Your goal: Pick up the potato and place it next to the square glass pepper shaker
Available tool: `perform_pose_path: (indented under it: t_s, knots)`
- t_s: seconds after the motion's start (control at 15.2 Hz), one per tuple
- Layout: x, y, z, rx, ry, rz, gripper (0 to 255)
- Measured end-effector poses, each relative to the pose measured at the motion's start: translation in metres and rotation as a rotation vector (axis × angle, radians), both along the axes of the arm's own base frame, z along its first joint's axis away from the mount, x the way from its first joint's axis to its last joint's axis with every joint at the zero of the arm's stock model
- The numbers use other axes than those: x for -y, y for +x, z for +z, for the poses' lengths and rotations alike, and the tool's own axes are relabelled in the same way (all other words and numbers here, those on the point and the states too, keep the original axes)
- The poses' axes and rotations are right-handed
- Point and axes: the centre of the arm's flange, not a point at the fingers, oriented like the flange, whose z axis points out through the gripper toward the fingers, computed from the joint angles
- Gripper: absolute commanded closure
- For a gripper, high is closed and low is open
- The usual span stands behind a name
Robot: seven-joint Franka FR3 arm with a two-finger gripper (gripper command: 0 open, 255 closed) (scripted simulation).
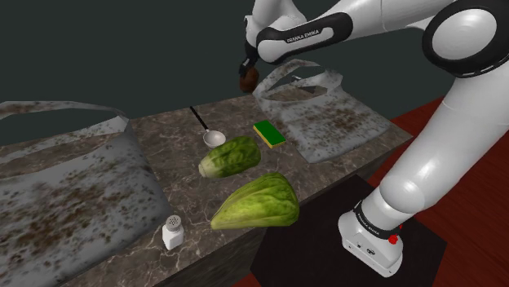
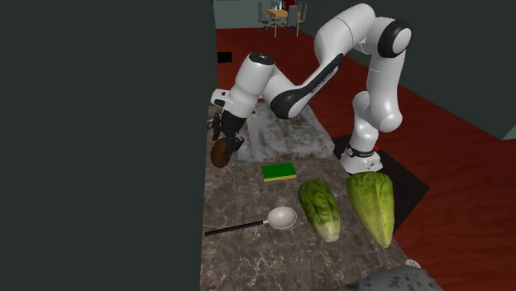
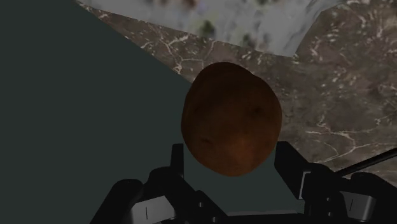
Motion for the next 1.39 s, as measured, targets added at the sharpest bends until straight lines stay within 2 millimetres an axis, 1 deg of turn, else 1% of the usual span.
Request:
perform_pose_path:
  t_s: [0.53, 0.59, 0.66, 0.73, 0.79, 0.86, 0.92, 0.99, 1.19, 1.25, 1.39]
  knots:
    - [-0.001, 0.0, 0.042, 0.0, 0.0, 0.0, 255]
    - [-0.001, 0.0, 0.044, 0.0, 0.0, 0.0, 255]
    - [-0.006, -0.004, 0.046, 0.0, 0.0, 0.0, 255]
    - [-0.016, -0.007, 0.045, 0.0, 0.0, 0.001, 255]
    - [-0.025, -0.014, 0.048, -0.001, 0.0, 0.001, 255]
    - [-0.038, -0.022, 0.047, -0.001, 0.0, 0.002, 255]
    - [-0.051, -0.026, 0.047, 0.0, 0.0, 0.002, 255]
    - [-0.059, -0.033, 0.047, -0.001, 0.0, 0.001, 255]
    - [-0.092, -0.051, 0.047, -0.001, 0.0, 0.002, 255]
    - [-0.105, -0.058, 0.05, -0.001, 0.0, 0.002, 255]
    - [-0.129, -0.068, 0.048, 0.0, 0.0, 0.002, 255]
